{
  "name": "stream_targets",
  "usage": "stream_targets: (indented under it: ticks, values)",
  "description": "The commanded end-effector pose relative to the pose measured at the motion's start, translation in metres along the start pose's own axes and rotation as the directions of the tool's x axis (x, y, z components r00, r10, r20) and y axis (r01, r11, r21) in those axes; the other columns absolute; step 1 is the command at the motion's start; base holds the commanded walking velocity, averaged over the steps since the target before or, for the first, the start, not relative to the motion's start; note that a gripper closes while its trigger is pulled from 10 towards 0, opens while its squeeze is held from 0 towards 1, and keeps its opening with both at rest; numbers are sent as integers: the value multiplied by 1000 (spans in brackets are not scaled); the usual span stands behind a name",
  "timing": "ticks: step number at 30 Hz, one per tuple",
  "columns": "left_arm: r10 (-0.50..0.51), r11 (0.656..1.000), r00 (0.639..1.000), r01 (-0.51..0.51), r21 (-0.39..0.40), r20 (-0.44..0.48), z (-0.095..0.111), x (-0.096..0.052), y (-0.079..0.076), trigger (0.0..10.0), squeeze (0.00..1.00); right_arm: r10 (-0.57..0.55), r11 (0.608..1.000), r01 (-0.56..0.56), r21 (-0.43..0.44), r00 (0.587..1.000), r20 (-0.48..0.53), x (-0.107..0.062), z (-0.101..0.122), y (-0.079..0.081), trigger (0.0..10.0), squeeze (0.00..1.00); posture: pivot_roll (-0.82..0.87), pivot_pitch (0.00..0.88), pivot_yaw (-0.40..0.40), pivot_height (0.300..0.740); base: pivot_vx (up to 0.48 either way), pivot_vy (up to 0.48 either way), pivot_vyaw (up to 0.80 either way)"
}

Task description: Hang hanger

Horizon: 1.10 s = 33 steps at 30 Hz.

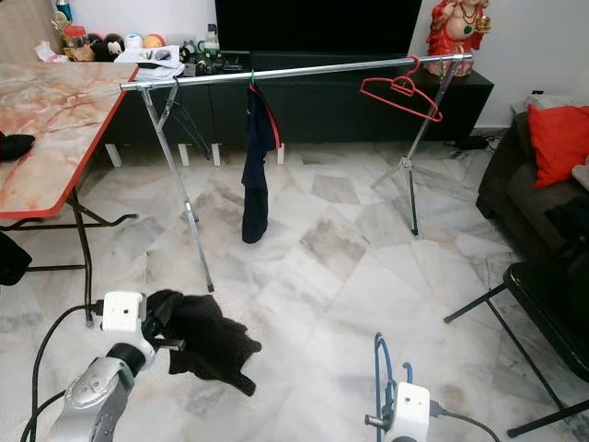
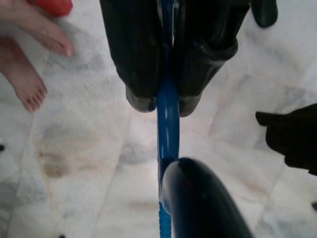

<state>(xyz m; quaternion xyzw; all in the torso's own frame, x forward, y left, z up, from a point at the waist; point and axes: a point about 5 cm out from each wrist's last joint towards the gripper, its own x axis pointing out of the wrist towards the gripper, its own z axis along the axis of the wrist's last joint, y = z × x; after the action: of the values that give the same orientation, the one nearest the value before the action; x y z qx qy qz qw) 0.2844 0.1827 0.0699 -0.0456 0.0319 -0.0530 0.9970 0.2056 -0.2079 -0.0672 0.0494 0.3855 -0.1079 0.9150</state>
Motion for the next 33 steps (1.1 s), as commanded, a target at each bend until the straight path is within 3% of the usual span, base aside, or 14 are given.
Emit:
stream_targets:
  ticks: [1, 9, 27, 33]
  values:
    - [6, 999, 999, -5, -34, 33, 5, 1, -5, 10000, 0, -9, 1000, 9, -17, 999, -35, -3, -12, 0, 10000, 0, 20, 19, -4, 740, 0, 0, 0]
    - [29, 999, 999, -27, -47, 31, 7, -2, -6, 10000, 0, 6, 998, -10, -64, 997, -74, -7, -27, 5, 10000, 0, 32, 8, -4, 740, 0, 212, 0]
    - [23, 999, 1000, -22, -42, 17, 8, -2, -9, 10000, 0, 28, 990, -37, -138, 998, -61, -6, -23, 9, 10000, 0, 45, 39, -11, 740, 0, 480, 0]
    - [22, 999, 1000, -22, -42, 15, 9, -1, -9, 10000, 0, 32, 988, -42, -151, 997, -64, -6, -24, 10, 10000, 0, 48, 43, -11, 740, 0, 480, 746]
